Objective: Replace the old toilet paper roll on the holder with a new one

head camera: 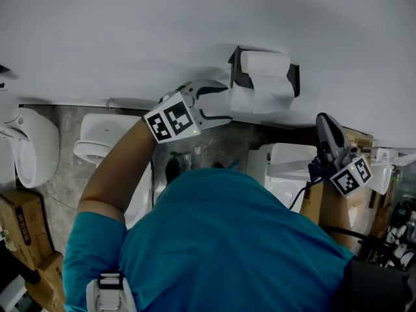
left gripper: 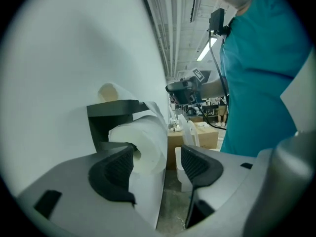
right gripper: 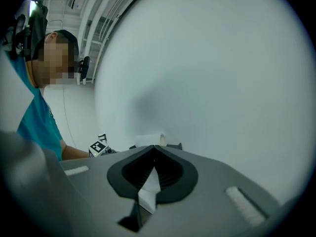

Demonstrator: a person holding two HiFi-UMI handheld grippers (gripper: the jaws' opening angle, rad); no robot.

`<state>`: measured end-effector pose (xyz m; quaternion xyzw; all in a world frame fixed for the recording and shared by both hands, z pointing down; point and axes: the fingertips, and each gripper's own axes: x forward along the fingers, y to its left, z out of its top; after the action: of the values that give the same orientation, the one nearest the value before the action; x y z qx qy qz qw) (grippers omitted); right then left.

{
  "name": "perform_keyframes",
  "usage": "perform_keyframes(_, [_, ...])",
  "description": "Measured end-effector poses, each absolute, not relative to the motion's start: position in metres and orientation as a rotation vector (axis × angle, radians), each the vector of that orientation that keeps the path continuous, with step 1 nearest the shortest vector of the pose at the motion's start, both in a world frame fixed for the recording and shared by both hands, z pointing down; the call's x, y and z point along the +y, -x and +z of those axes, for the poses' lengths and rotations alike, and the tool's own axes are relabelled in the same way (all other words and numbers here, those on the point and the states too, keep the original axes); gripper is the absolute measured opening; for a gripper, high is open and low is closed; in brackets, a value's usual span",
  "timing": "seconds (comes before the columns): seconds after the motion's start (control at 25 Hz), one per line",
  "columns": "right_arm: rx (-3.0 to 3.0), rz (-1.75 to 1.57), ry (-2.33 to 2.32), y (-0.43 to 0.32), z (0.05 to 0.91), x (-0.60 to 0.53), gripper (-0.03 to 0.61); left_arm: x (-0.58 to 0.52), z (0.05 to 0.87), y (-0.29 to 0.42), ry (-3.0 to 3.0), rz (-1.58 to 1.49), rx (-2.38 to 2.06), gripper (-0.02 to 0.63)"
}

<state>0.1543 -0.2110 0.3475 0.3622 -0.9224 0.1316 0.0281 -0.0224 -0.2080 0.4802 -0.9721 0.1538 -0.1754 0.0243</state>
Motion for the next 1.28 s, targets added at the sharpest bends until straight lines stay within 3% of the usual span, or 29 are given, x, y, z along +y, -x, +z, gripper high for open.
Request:
perform_keyframes(0.4, [-2.849, 0.408, -1.114, -0.155, 0.348, -0.210, 0.003, -0.213, 0.501, 0.009, 2.920, -0.693, 0.482, 0.288])
perform_keyframes(0.96, [-2.830, 0.431, -1.148, -0.173, 0.354, -0.210, 0.003, -0.214, 0.501, -0.011, 2.855, -0.662, 0.608, 0.287])
perform_keyframes(1.04, [-2.826, 0.435, -1.148, -0.174, 0.355, -0.210, 0.003, -0.219, 0.502, -0.012, 2.850, -0.653, 0.689, 0.277])
perform_keyframes(1.16, [-2.817, 0.438, -1.152, -0.177, 0.357, -0.210, 0.003, -0.227, 0.499, -0.012, 2.868, -0.606, 0.806, 0.193])
perform_keyframes(1.28, [-2.811, 0.440, -1.158, -0.179, 0.358, -0.210, 0.002, -0.228, 0.498, -0.015, 2.905, -0.583, 0.846, 0.189])
